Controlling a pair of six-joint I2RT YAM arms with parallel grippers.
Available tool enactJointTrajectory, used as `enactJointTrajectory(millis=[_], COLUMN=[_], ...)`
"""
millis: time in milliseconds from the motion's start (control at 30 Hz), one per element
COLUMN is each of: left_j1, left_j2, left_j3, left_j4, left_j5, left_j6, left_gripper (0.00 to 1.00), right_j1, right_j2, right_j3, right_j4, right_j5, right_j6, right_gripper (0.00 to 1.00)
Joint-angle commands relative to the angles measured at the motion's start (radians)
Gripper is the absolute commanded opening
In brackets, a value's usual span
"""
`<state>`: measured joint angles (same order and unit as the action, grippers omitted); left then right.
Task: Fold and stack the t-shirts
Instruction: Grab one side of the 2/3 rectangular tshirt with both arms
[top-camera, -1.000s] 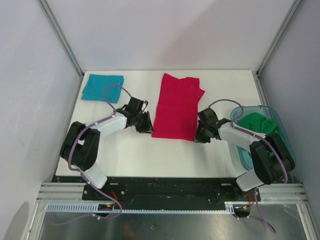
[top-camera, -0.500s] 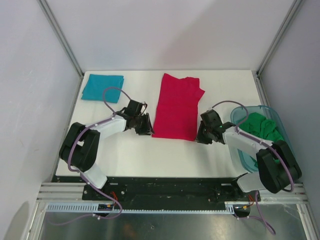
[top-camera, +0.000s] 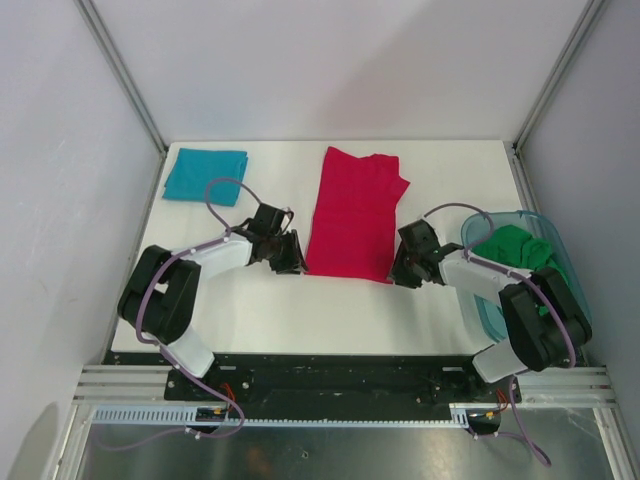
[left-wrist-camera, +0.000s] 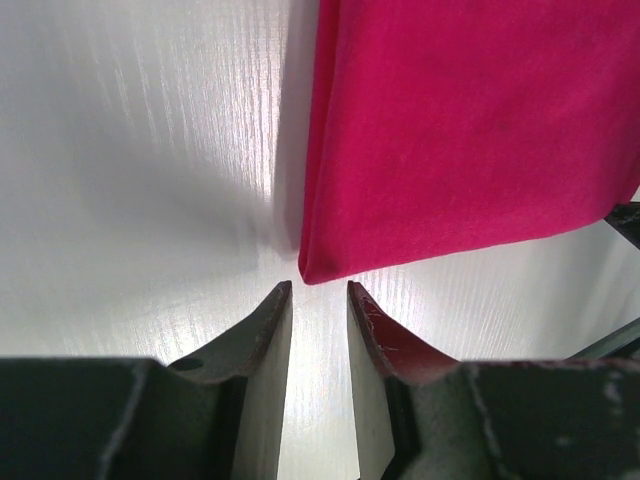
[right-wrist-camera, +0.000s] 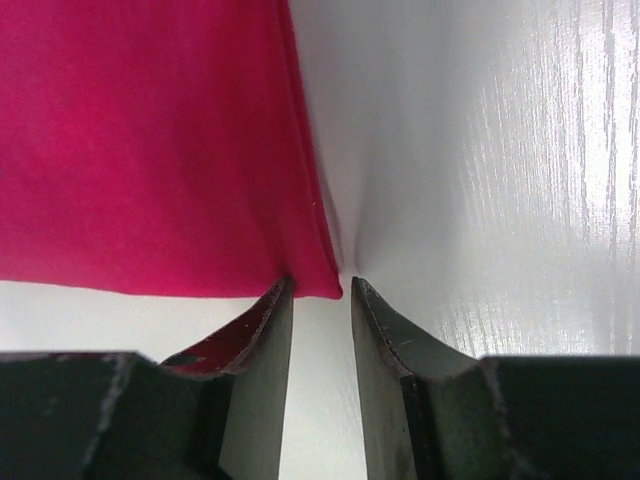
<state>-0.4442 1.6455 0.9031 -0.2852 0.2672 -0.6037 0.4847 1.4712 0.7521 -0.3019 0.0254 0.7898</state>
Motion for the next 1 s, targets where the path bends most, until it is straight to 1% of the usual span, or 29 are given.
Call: enactJointTrajectory(millis=[0, 300, 400, 567, 667, 967], left_j1=[-0.002, -0.002, -0.002, -0.004, -0.004, -0.018], left_j2=[-0.048, -0.044, -0.036, -0.019, -0.004, 0.033], left_j3=[-0.013, -0.028, -0.029, -0.027, -0.025, -0.022], left_j4=[0.037, 0.047, 0.049, 0.062, 0.067, 0.077], left_j5=[0.015, 0.015, 0.014, 0.013, 0.015, 0.007], left_j6=[-0.011, -0.014, -0.017, -0.018, -0.022, -0.037], left_gripper=[0.33, 0.34, 0.35, 0.38, 0.38, 0.37], right_j1=[-0.001, 0.001, 0.003, 0.008, 0.009, 0.010], right_j2=[0.033, 0.052, 0.062, 0.071, 0.077, 0.088], right_j3=[0.004, 0.003, 0.003, 0.003, 0.002, 0.003], right_j4=[0.044, 0.049, 0.048, 0.049, 0.048, 0.052], right_j5=[0.040, 0.061, 0.063, 0.064, 0.063, 0.059], right_j6=[0.011, 0.006, 0.006, 0.006, 0.004, 0.000], right_gripper=[0.35, 0.34, 0.31, 0.19, 0.15, 0.12])
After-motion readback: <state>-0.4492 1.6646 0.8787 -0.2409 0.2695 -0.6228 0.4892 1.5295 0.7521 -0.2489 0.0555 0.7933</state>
